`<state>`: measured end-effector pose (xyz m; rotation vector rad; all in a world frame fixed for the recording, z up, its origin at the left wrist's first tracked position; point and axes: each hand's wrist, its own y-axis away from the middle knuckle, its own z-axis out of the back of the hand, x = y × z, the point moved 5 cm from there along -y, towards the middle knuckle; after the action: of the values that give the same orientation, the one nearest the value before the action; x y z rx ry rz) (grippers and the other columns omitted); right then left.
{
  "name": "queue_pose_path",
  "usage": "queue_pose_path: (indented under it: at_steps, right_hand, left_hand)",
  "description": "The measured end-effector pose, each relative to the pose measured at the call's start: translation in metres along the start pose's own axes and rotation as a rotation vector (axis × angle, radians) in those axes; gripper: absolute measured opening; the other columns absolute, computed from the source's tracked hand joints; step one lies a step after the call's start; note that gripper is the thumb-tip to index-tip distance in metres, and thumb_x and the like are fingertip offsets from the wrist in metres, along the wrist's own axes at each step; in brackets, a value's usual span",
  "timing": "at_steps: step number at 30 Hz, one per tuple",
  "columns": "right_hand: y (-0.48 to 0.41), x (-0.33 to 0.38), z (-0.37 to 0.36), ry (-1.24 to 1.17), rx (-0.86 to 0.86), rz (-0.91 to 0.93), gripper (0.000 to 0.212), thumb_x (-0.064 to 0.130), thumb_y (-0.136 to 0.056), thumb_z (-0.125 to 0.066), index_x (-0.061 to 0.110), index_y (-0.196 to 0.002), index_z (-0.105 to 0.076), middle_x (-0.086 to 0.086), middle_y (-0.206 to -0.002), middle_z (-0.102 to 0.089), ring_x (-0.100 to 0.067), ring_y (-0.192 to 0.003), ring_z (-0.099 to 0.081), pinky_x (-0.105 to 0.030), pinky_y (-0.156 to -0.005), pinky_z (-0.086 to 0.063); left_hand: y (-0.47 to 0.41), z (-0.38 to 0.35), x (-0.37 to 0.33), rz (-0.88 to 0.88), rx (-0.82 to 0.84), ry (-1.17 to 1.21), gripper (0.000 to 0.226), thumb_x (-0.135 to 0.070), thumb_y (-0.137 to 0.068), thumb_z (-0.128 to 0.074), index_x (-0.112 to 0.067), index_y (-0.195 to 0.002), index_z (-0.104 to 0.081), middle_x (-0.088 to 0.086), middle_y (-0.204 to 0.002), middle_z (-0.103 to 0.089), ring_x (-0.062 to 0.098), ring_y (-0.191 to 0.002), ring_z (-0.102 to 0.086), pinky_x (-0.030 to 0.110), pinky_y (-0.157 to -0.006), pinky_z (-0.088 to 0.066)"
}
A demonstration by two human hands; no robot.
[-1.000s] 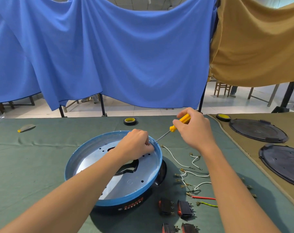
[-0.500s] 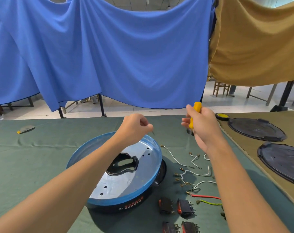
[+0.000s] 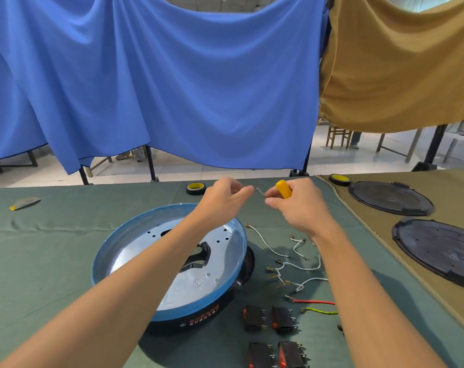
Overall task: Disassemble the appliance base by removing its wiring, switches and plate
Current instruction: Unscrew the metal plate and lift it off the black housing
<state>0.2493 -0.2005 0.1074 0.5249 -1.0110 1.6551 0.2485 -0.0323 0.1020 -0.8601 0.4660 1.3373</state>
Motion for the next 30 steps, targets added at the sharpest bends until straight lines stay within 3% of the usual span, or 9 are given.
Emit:
queue_pose_path:
  at_steps: [2,4,9,17,22,25,27,29,30]
  right_hand:
    - [-0.009,-0.022,0.009,0.119,-0.087,-0.072,0.01,0.018,-0.083,-0.074,0.022,-0.075,-0.069,-0.002,-0.084,-0.071,-0.021,-0.084,-0.063,-0.029,-0.071,-0.046]
    - [-0.018,-0.047,0.012,0.255,-0.133,-0.178,0.009,0.017,-0.085,-0.07,0.021,-0.078,-0.068,-0.009,-0.094,-0.07,-0.025,-0.085,-0.058,-0.031,-0.071,-0.046]
    - [-0.025,-0.088,0.0,0.553,-0.049,-0.334,0.018,0.024,-0.091,-0.059,0.016,-0.106,-0.065,-0.015,-0.109,-0.06,-0.034,-0.096,-0.059,-0.04,-0.079,-0.052]
    - [-0.029,-0.097,-0.016,0.676,-0.029,-0.303,0.017,0.023,-0.093,-0.058,0.017,-0.109,-0.063,-0.013,-0.111,-0.062,-0.03,-0.086,-0.054,-0.034,-0.069,-0.043]
    - [-0.028,-0.095,-0.018,0.692,0.009,-0.321,0.024,0.023,-0.092,-0.058,0.012,-0.113,-0.059,-0.014,-0.116,-0.062,-0.034,-0.097,-0.059,-0.034,-0.069,-0.039]
    - [-0.03,-0.087,-0.016,0.612,0.021,-0.325,0.021,0.03,-0.091,-0.058,0.012,-0.103,-0.059,-0.015,-0.109,-0.06,-0.034,-0.093,-0.057,-0.034,-0.07,-0.04]
    - [-0.032,-0.076,-0.014,0.461,0.043,-0.312,0.023,0.035,-0.09,-0.057,0.013,-0.083,-0.054,-0.012,-0.094,-0.057,-0.035,-0.092,-0.056,-0.033,-0.071,-0.041]
    - [-0.034,-0.061,-0.014,0.199,0.098,-0.276,0.031,0.031,-0.091,-0.056,0.016,-0.066,-0.045,-0.009,-0.078,-0.054,-0.028,-0.073,-0.051,-0.033,-0.064,-0.037]
    - [-0.032,-0.051,-0.016,0.036,0.145,-0.268,0.029,0.027,-0.093,-0.054,0.017,-0.068,-0.045,-0.009,-0.075,-0.053,-0.023,-0.065,-0.046,-0.032,-0.059,-0.035]
  left_hand:
    - [0.001,-0.007,0.016,0.025,0.091,-0.295,0.07,-0.062,-0.091,-0.044,-0.01,-0.138,-0.041,0.008,-0.128,-0.053,0.025,-0.12,-0.048,0.039,-0.098,-0.041]
    - [0.004,-0.014,0.031,-0.004,0.139,-0.565,0.081,-0.071,-0.09,-0.033,-0.012,-0.145,-0.032,0.007,-0.149,-0.038,0.026,-0.137,-0.031,0.045,-0.108,-0.026]
    - [0.001,-0.024,0.051,-0.024,0.19,-0.642,0.068,-0.066,-0.093,-0.03,-0.018,-0.139,-0.044,0.001,-0.149,-0.039,0.022,-0.138,-0.027,0.046,-0.109,-0.021]
    - [0.001,-0.026,0.056,-0.039,0.201,-0.65,0.063,-0.062,-0.094,-0.028,-0.021,-0.139,-0.042,-0.001,-0.148,-0.036,0.019,-0.139,-0.023,0.046,-0.109,-0.021]
    - [0.006,-0.025,0.054,-0.016,0.248,-0.636,0.075,-0.069,-0.092,-0.02,-0.02,-0.148,-0.03,0.0,-0.159,-0.018,0.016,-0.146,-0.009,0.044,-0.116,-0.01]
    - [0.011,-0.023,0.052,0.03,0.337,-0.631,0.092,-0.077,-0.083,-0.004,-0.02,-0.155,-0.005,0.0,-0.162,0.009,0.014,-0.148,0.011,0.044,-0.117,0.005]
    - [0.014,-0.017,0.052,0.069,0.363,-0.622,0.111,-0.085,-0.066,0.006,-0.018,-0.154,0.005,0.001,-0.161,0.016,0.014,-0.147,0.016,0.044,-0.117,0.009]
    - [0.018,-0.009,0.057,0.112,0.368,-0.673,0.115,-0.088,-0.063,0.003,-0.018,-0.154,0.007,0.003,-0.161,0.018,0.017,-0.147,0.017,0.044,-0.118,0.008]
    - [0.02,-0.005,0.061,0.128,0.359,-0.72,0.108,-0.087,-0.071,-0.004,-0.019,-0.154,0.009,0.004,-0.16,0.019,0.02,-0.147,0.018,0.045,-0.118,0.008]
